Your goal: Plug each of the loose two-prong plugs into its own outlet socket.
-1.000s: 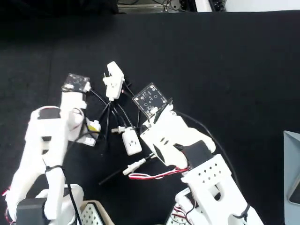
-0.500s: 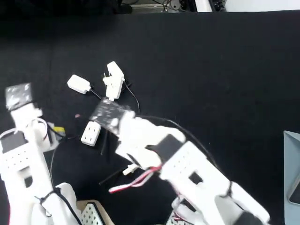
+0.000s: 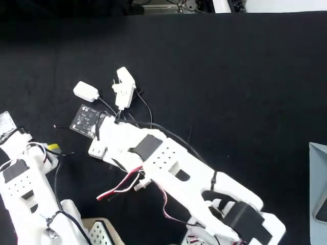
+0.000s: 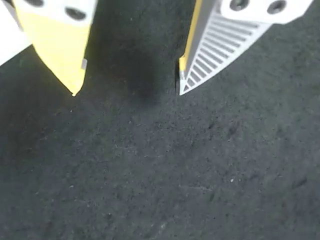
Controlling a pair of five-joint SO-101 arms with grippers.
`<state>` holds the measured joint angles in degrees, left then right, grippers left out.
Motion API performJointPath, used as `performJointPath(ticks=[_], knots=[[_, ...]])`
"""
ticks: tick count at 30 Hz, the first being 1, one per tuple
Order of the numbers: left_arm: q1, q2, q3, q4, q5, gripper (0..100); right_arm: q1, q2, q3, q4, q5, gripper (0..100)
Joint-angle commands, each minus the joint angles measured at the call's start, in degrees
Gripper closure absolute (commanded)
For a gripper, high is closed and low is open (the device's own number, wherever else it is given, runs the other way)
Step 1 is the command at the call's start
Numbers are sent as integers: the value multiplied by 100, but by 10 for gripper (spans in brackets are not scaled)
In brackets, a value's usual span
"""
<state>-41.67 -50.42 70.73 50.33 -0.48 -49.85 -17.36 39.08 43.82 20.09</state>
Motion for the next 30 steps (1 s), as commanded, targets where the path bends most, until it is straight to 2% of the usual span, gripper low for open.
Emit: performJointPath(ticks=[1, 8, 17, 30], knots=[[-66, -105, 84, -360, 79, 704, -79, 84, -330, -440, -9, 986], [4, -105, 92, -413, 79, 705, -413, 532, -338, -932, -9, 986], [365, -105, 189, -484, 44, 705, -431, 1007, -400, -1415, 9, 986], [374, -105, 242, -589, 44, 705, -519, 1402, -585, -1829, -9, 986]])
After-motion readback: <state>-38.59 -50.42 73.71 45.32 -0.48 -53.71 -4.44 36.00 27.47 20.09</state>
